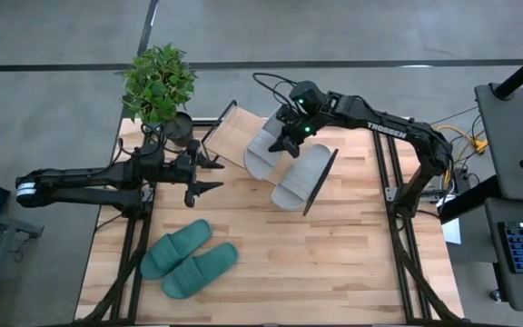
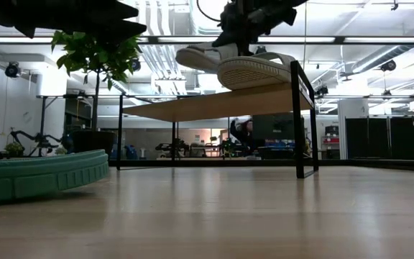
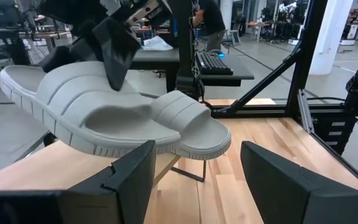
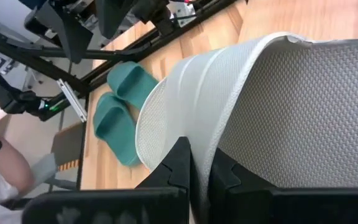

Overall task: Pick and place slides into the shelf
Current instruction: Put the gray slide on the shelf

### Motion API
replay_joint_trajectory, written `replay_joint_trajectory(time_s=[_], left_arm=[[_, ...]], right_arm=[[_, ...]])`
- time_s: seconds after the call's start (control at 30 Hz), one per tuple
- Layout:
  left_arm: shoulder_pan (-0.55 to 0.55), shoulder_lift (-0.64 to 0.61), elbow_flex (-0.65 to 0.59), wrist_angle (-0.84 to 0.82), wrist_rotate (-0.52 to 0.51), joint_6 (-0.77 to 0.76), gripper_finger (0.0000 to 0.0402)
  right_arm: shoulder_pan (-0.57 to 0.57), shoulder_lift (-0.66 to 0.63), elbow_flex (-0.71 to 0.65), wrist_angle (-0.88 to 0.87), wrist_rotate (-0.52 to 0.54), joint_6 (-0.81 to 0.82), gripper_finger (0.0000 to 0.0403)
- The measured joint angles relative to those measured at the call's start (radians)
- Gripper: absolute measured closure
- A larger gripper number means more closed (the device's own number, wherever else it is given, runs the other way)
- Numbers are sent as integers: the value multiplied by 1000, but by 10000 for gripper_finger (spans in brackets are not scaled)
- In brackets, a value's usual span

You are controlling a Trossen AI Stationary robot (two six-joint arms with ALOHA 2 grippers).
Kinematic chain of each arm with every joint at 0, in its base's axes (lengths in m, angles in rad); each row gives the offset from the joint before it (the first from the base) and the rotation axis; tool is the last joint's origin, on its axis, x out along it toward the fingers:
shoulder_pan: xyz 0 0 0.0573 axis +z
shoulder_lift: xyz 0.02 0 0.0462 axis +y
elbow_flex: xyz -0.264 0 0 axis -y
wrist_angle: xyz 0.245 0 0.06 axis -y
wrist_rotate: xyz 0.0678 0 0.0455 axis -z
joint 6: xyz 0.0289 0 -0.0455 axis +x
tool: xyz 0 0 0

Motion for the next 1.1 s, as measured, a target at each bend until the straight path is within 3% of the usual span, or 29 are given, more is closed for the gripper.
replay_joint_trajectory(time_s=[1.1], left_arm=[[0,3,0,0,0,7,180]], right_arm=[[25,31,-16,-98,-1,75,394]])
